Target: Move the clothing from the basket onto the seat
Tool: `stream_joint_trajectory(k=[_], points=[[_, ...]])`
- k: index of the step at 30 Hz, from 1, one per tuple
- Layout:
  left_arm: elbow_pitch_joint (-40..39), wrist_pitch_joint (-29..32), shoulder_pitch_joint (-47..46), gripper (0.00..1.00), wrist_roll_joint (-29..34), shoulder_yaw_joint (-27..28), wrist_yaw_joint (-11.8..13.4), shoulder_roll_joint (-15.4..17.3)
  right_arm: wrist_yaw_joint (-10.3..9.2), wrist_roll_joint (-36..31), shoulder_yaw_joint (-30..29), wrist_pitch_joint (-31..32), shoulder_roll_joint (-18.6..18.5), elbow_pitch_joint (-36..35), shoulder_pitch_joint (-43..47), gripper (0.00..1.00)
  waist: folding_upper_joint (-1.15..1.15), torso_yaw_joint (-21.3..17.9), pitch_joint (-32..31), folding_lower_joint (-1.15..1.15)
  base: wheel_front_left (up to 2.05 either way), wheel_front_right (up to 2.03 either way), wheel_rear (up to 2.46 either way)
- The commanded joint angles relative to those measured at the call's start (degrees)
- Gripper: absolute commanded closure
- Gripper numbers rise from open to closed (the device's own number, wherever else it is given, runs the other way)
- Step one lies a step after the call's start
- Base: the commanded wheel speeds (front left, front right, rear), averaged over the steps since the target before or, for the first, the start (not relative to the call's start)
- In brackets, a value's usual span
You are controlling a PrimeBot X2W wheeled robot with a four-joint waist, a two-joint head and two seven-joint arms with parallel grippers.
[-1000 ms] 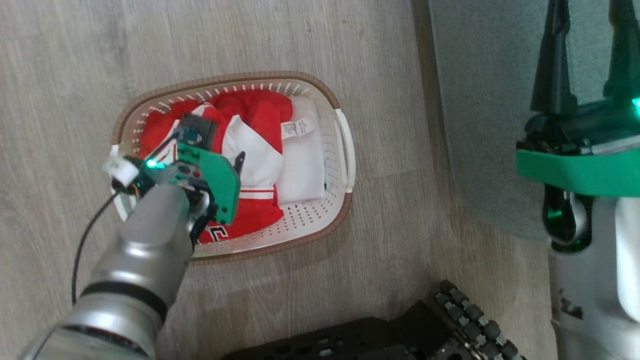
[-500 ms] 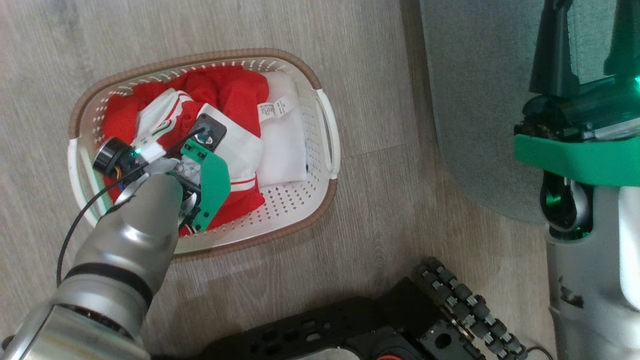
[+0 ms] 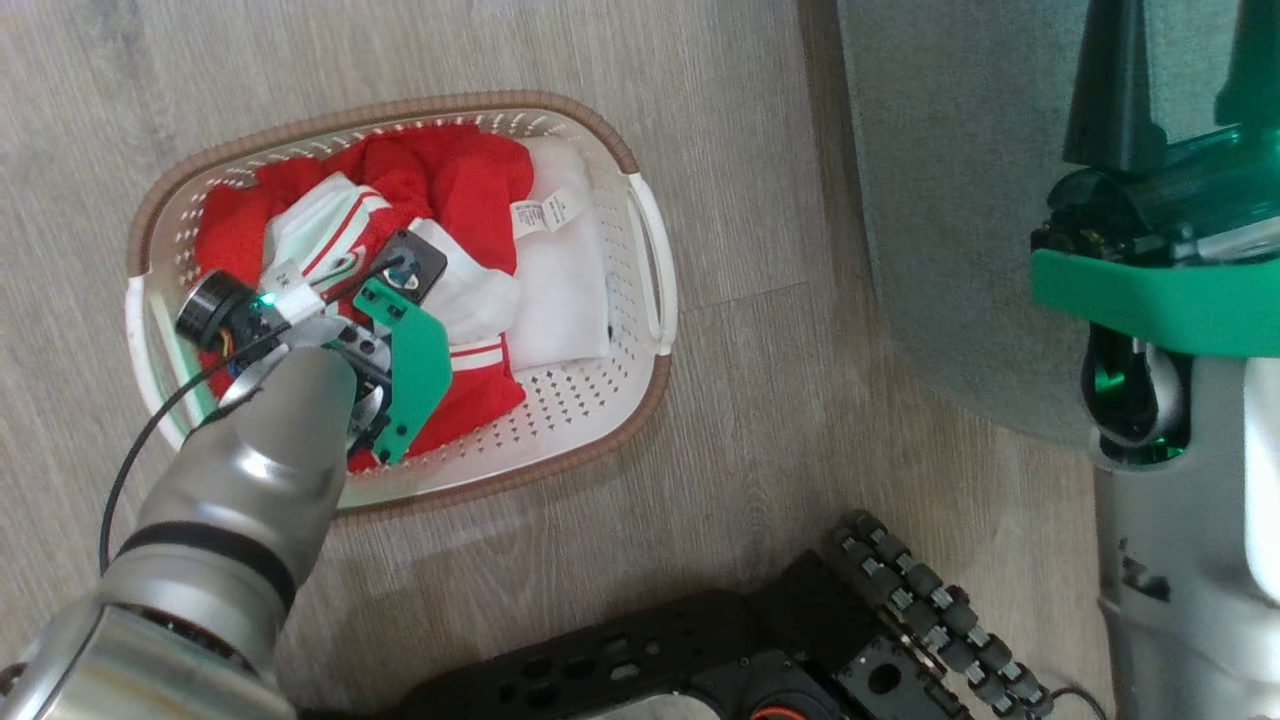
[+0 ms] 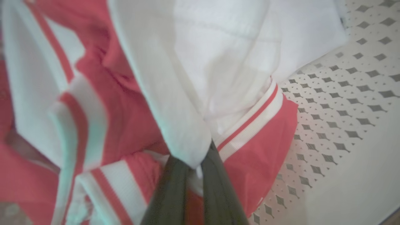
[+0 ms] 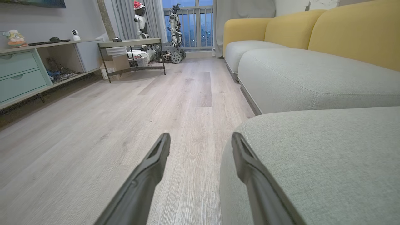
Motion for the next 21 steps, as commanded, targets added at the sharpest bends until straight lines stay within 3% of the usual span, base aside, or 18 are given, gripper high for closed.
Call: stream_joint_trajectory(k=[1,9,21], points=[[-0.51,-0.94,0.98,1.00,-0.86,0.30,-0.31,1.13,-0.01,0.46,0.85,-0.36,-0.53,-1.73,1.01,0.00,0.00,0.18,-0.39,0.00,0.00,0.00,0.00],[-1.31,-5.43,2.43,1.00,-4.30,-1.13,-0.34,-0.35,-0.01,0.30,0.70,-0.36,-0.53,-0.94,1.39,0.00,0.00,1.20,-3.36,0.00,0.00,0.00,0.00],[-6.80,-13.81,9.13,1.00,-14.65,-6.63,-0.35,-2.54,-0.01,-1.80,-0.37,-0.36,-0.53,2.22,5.98,0.00,0.00,5.35,-16.41,0.00,0.00,0.00,0.00]])
